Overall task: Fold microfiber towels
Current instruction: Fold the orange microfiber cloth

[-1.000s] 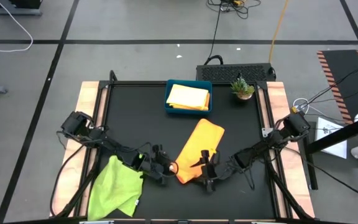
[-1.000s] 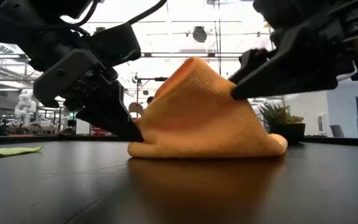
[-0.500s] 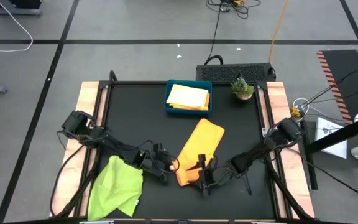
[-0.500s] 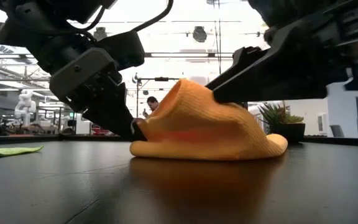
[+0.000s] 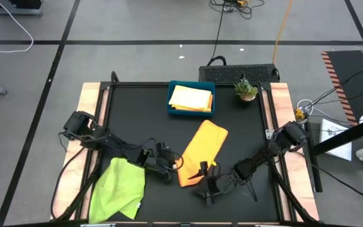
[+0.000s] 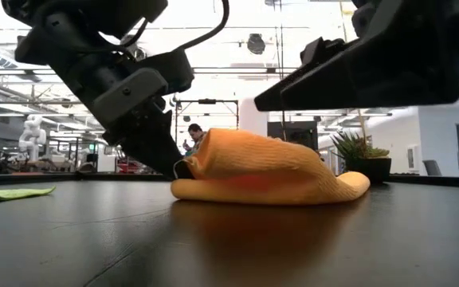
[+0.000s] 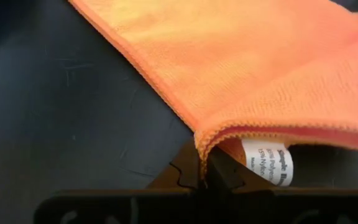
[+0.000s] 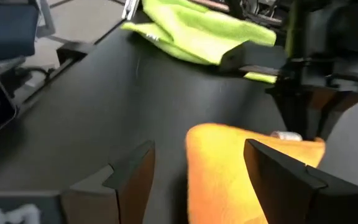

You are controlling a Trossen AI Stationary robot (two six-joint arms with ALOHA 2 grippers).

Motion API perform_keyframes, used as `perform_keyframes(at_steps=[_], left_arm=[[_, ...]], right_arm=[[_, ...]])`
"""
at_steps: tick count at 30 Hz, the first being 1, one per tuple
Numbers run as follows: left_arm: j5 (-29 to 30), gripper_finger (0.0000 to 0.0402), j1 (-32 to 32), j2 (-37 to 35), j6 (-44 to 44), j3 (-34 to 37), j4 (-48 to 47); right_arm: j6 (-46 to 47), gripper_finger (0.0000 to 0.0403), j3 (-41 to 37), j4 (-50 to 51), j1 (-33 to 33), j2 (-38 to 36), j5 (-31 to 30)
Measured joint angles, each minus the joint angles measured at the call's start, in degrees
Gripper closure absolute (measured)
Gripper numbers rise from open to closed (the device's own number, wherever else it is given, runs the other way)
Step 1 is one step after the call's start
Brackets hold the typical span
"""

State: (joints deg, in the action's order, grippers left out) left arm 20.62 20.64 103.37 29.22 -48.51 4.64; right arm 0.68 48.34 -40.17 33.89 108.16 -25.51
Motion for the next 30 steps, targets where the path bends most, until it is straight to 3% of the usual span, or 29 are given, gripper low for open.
perform_keyframes(at_steps=[17,30], left_arm=[[-10.0,0.0398,-8.4,0.0,1.8,0.0,0.4],[-11.7,0.0394,-9.2,0.0,2.6,0.0,1.1]], right_arm=[[-5.0,0.0163,1.7,1.1,-2.4,5.6,-3.9],[-12.5,0.0163,5.5,1.1,-4.5,7.1,-10.3]])
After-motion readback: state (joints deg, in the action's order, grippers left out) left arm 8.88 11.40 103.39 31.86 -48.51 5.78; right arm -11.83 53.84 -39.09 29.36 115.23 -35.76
